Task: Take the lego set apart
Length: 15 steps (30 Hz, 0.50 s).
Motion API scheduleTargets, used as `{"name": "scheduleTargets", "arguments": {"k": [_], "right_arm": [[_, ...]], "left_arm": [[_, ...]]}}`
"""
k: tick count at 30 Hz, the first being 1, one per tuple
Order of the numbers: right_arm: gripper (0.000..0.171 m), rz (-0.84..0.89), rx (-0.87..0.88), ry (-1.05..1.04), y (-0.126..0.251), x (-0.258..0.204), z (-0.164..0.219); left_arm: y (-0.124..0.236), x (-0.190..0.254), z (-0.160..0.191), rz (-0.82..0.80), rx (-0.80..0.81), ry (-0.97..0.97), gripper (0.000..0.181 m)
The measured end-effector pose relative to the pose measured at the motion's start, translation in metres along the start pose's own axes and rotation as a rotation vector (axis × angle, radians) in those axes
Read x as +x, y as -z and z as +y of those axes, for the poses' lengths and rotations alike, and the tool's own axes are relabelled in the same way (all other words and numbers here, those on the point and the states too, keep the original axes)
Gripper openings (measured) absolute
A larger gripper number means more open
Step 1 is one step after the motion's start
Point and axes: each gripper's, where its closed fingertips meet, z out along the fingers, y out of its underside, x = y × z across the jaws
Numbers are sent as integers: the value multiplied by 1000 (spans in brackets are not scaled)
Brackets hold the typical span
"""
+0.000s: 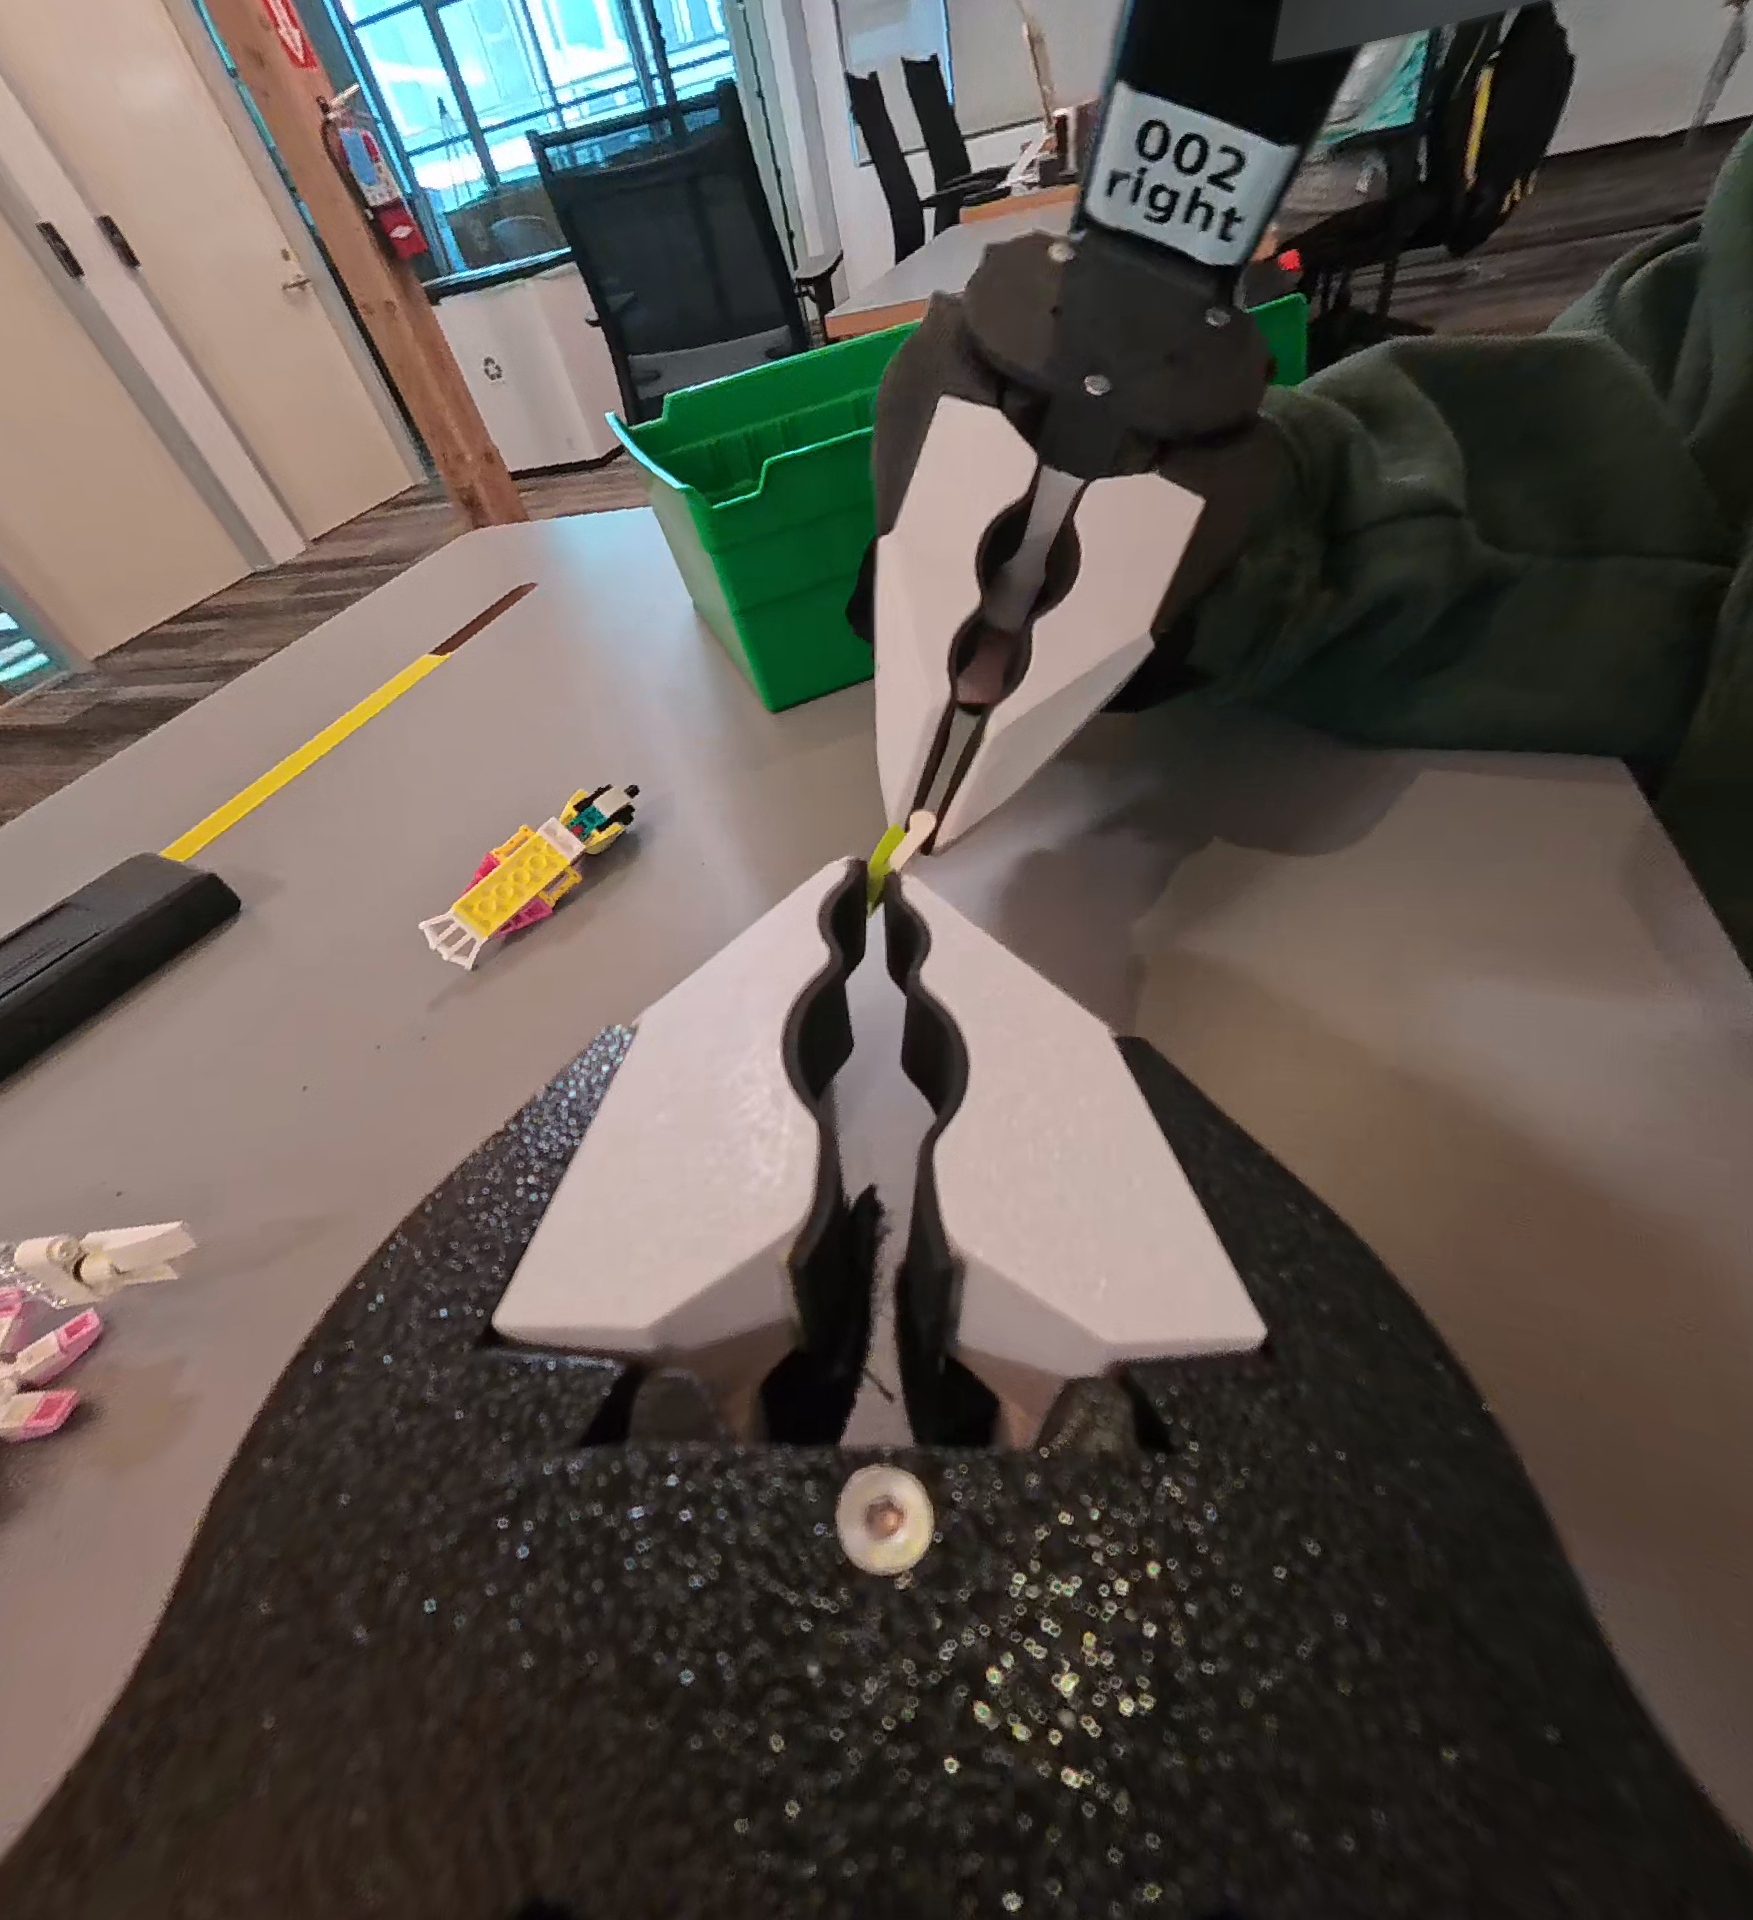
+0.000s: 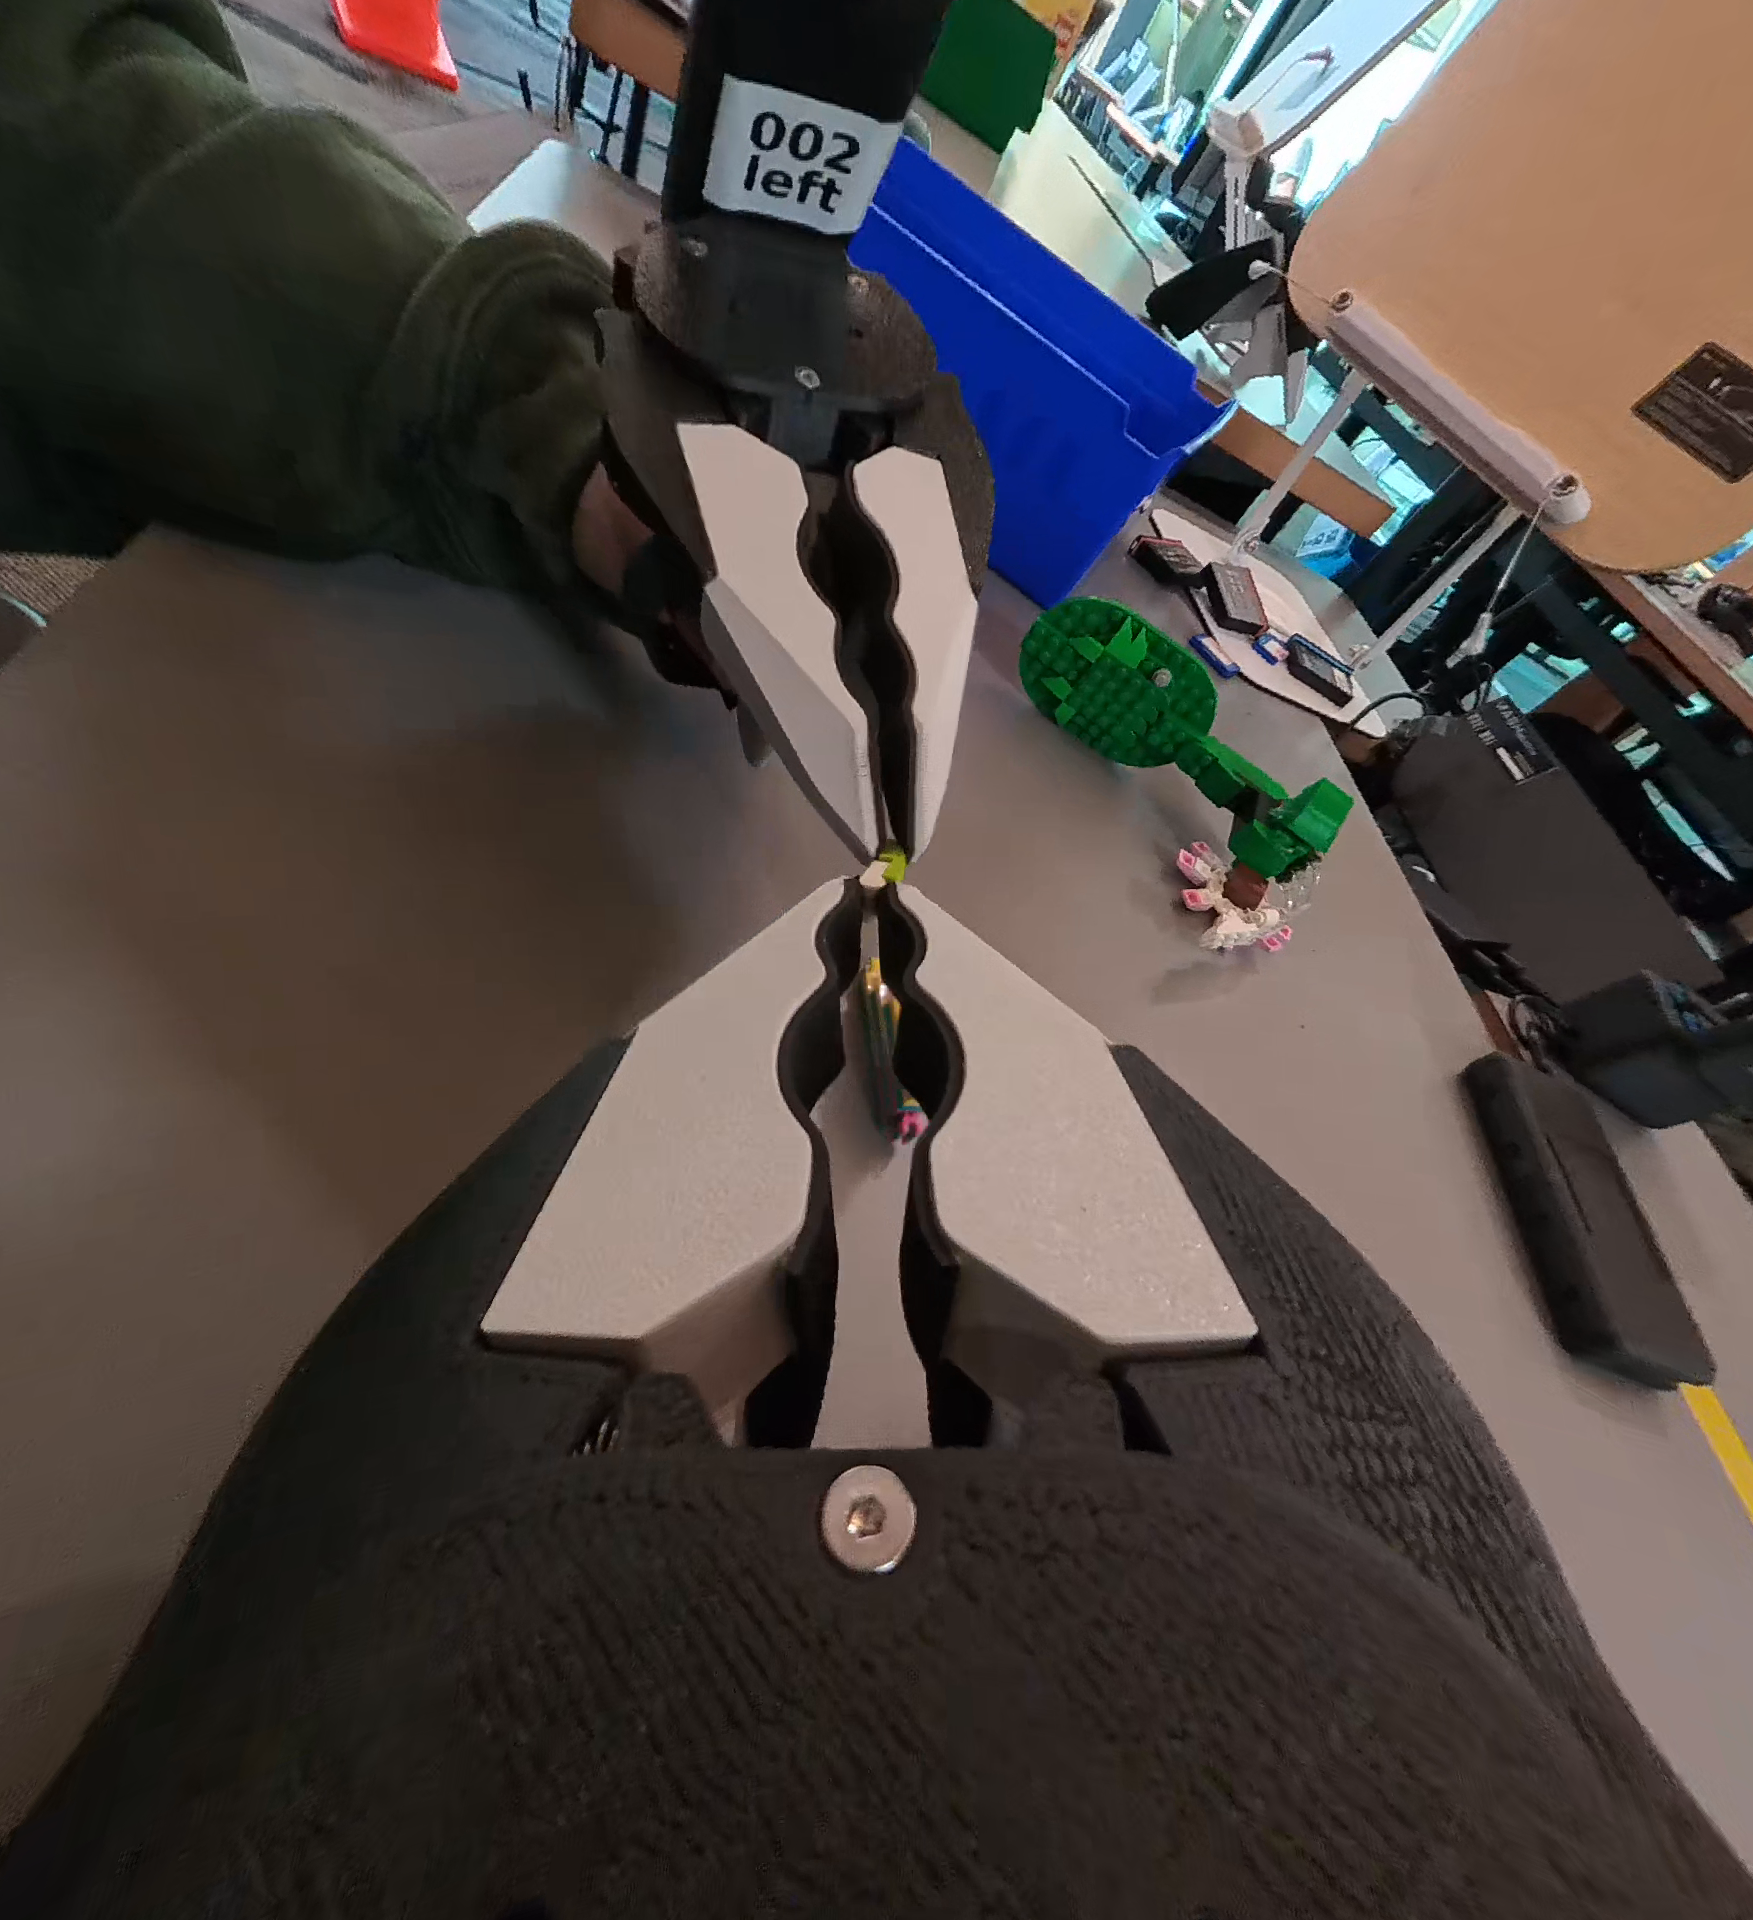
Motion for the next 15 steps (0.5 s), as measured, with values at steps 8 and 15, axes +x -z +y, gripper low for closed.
{"name": "scheduleTargets", "arguments": {"k": [8, 15], "right_arm": [[0, -30, -39, 67, 3, -6, 3], [0, -209, 75, -119, 14, -18, -3]], "left_arm": [[-3, 2, 3, -19, -25, -37, 0], [-7, 14, -2, 36, 2, -31, 0]]}}
